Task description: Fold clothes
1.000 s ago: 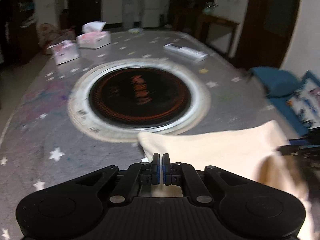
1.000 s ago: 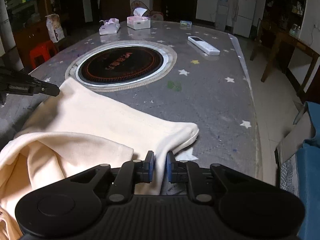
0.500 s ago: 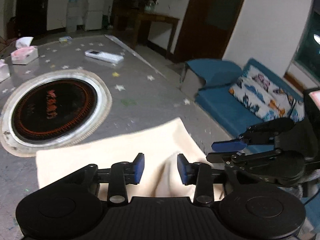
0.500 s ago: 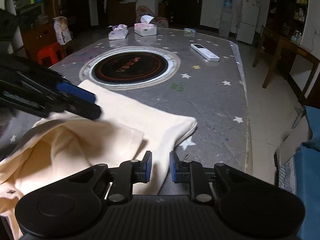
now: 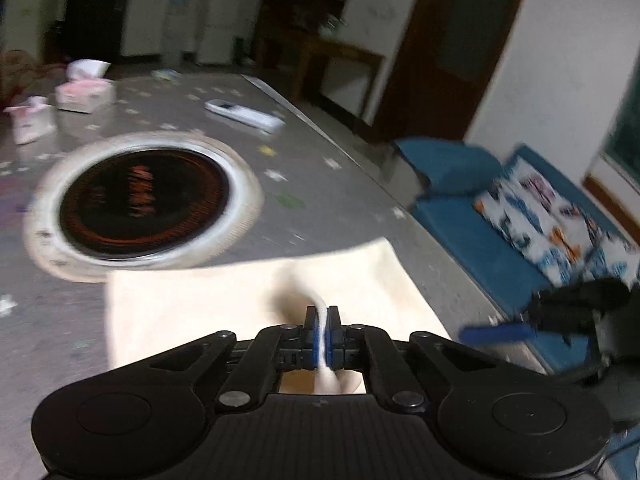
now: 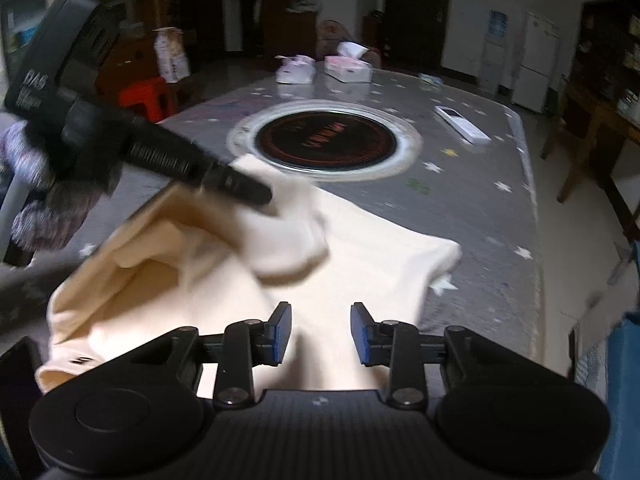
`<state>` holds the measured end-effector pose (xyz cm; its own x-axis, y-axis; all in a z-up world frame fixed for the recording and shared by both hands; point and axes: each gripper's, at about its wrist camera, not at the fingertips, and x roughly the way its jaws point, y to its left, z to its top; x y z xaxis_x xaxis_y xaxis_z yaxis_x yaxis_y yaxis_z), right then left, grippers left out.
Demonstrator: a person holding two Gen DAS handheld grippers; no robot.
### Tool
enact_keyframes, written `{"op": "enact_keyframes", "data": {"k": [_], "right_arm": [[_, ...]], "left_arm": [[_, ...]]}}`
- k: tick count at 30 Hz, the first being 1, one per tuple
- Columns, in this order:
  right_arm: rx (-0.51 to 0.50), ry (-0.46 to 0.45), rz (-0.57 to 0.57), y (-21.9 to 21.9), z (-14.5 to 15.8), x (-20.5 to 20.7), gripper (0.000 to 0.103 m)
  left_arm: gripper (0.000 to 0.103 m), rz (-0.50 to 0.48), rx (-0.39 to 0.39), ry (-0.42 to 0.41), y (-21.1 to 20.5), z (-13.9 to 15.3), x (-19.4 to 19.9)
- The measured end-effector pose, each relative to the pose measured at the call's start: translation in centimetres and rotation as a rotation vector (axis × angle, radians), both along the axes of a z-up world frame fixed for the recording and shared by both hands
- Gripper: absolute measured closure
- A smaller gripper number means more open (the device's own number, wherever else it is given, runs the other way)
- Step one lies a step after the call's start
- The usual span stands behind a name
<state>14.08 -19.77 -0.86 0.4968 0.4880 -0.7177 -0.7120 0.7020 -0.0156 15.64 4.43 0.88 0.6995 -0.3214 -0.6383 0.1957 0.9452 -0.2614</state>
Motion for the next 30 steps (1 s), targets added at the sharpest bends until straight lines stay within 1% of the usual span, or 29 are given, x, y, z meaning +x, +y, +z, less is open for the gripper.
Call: {"op": "enact_keyframes", "data": {"k": [2,3,4,6,7,10,13,15,17,18,19,20,21,23,25,30], "right_arm": [[0.004,-0.012,0.039,1.1,0.2,-0.8,0.067],[0.005,-0.017,0.061,1.8,0.2,-1.1,0.067],[0.005,-0.019,0.08,2.4,0.2,-1.4,0.065],[0.004,-0.023,0.117,3.7,0.1,-1.8,0.059],[-0.005,-0.03,0.134,4.4,-0.1,-2.0,0.057],[-0.048,-0.054,0.173,6.4,-0.9,-2.5,0.054],[-0.101,-0.092,0.196,8.2,-1.9,-2.6,0.054],[-0.116,-0.105,0.194,8.9,-2.4,-2.6,0.054],[-0.112,-0.107,0.183,9.4,-2.7,-2.4,0.057],[-0.107,-0.103,0.176,9.5,-2.9,-2.2,0.06],[-0.101,-0.098,0.168,9.7,-3.0,-2.1,0.074],[-0.096,-0.086,0.153,9.7,-3.1,-1.8,0.083],[-0.092,-0.072,0.137,9.7,-3.1,-1.6,0.086],[-0.077,-0.072,0.1,9.3,-2.9,-1.4,0.095],[-0.051,-0.078,0.063,8.4,-2.3,-1.4,0.096],[-0.001,-0.146,-0.06,4.8,0.2,-2.6,0.097]], "left_arm": [[0.1,0.049,-0.027,-0.019,1.6,0.7,-1.1],[0.1,0.077,-0.028,-0.031,2.4,1.0,-1.8],[0.1,0.103,-0.022,-0.041,3.2,1.3,-2.4],[0.1,0.153,-0.018,-0.058,4.8,1.6,-3.7],[0.1,0.178,-0.019,-0.062,5.7,1.7,-4.4],[0.1,0.256,-0.022,-0.067,8.4,1.9,-6.6],[0.1,0.331,-0.019,-0.062,11.0,1.6,-8.8],[0.1,0.375,-0.015,-0.048,12.6,1.2,-10.3],[0.1,0.412,-0.003,-0.031,13.9,0.5,-11.5],[0.1,0.431,-0.001,-0.016,14.6,0.1,-12.1],[0.1,0.447,-0.001,-0.003,15.0,-0.3,-12.7],[0.1,0.463,-0.002,0.01,15.6,-0.7,-13.2],[0.1,0.479,-0.003,0.021,16.0,-1.1,-13.6],[0.1,0.498,-0.001,0.028,16.6,-1.5,-14.1],[0.1,0.507,0.014,0.026,16.7,-1.8,-14.6],[0.1,0.515,0.015,0.026,16.7,-2.2,-15.4]]}}
